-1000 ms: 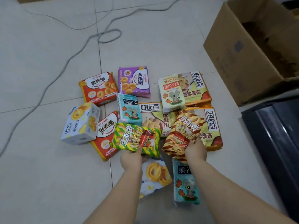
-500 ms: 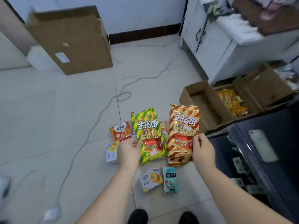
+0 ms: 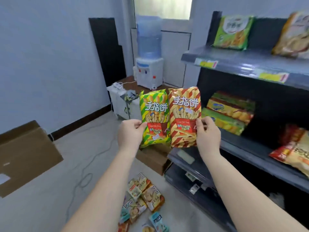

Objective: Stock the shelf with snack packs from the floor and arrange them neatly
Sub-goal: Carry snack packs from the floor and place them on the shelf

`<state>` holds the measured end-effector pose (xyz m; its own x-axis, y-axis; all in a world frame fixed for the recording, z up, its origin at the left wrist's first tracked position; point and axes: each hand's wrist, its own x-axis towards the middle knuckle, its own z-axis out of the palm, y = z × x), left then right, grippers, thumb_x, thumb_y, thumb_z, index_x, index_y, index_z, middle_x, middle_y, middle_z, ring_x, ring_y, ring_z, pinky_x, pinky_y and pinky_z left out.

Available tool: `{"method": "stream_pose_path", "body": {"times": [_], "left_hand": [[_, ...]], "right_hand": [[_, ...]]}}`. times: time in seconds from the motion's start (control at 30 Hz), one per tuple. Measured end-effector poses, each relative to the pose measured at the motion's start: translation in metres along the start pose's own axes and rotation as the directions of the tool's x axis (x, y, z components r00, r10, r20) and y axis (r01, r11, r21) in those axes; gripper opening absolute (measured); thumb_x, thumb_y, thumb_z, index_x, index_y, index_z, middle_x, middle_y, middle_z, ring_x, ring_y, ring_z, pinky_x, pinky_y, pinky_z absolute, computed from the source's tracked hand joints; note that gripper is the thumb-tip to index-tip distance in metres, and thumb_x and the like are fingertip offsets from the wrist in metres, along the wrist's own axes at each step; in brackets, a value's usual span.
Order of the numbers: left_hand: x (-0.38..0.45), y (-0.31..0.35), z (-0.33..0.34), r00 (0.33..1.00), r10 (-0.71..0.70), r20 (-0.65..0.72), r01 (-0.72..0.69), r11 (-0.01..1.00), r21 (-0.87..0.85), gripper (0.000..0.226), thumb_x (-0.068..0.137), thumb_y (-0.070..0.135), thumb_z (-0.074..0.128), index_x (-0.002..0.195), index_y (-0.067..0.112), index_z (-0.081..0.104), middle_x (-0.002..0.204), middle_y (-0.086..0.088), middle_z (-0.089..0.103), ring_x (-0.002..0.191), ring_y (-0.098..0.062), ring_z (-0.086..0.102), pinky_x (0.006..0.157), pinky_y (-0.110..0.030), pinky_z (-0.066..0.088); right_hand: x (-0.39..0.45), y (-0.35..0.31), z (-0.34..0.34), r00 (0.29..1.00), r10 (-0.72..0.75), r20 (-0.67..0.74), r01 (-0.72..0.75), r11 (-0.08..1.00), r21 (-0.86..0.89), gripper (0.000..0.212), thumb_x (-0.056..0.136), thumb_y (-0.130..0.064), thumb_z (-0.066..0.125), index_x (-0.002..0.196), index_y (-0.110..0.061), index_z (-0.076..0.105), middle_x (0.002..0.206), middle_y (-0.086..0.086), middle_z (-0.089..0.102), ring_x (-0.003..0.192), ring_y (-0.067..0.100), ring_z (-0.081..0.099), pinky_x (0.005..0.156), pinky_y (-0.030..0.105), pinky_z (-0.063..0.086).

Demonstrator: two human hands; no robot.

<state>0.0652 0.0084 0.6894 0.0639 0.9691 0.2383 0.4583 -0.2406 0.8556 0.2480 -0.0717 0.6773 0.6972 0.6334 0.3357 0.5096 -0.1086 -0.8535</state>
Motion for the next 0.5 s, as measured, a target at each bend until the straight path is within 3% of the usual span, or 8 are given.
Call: {"method": "stream_pose_path", "body": {"times": [0.17,0.3,0.4,0.5], "left_hand": [[-0.037,0.087,0.029,0.978,0.189,0.091,-0.177,0.976,-0.124,0.028,0.081,0.026,0.069,0.096,0.003,0.073,0.092,-0.014,0.076,0.083,-0.027,0.071,0.074,-0.045,0.058],[-0.080,0.155,0.070,0.939,0.309,0.149,-0.266,0.930,-0.253,0.025,0.080,0.023,0.069,0.095,0.003,0.074,0.089,-0.013,0.076,0.081,-0.025,0.071,0.076,-0.046,0.057],[-0.117,0.207,0.109,0.906,0.380,0.184,-0.308,0.893,-0.330,0.024,0.080,0.021,0.070,0.093,0.002,0.074,0.086,-0.013,0.076,0.078,-0.024,0.071,0.073,-0.044,0.058],[-0.159,0.262,0.151,0.873,0.433,0.226,-0.308,0.847,-0.433,0.026,0.079,0.017,0.071,0.097,-0.001,0.072,0.088,-0.013,0.074,0.078,-0.022,0.070,0.074,-0.037,0.058]], "right_hand": [[-0.006,-0.003,-0.111,0.968,-0.076,-0.238,0.080,0.997,0.007,0.025,0.097,-0.026,0.043,0.084,-0.007,0.052,0.070,-0.008,0.051,0.066,0.011,0.050,0.055,0.026,0.039],[-0.010,0.006,-0.209,0.923,-0.104,-0.370,0.116,0.993,0.009,0.025,0.097,-0.025,0.044,0.080,-0.008,0.052,0.069,-0.002,0.055,0.067,0.015,0.053,0.056,0.029,0.043],[-0.013,0.017,-0.285,0.880,-0.136,-0.456,0.132,0.990,-0.042,0.026,0.097,-0.023,0.044,0.078,-0.007,0.051,0.065,-0.005,0.052,0.061,0.009,0.049,0.050,0.012,0.039],[-0.017,0.032,-0.366,0.831,-0.176,-0.528,0.133,0.984,-0.118,0.024,0.096,-0.023,0.045,0.078,-0.009,0.052,0.066,-0.008,0.053,0.062,0.005,0.051,0.052,0.013,0.039]]}}
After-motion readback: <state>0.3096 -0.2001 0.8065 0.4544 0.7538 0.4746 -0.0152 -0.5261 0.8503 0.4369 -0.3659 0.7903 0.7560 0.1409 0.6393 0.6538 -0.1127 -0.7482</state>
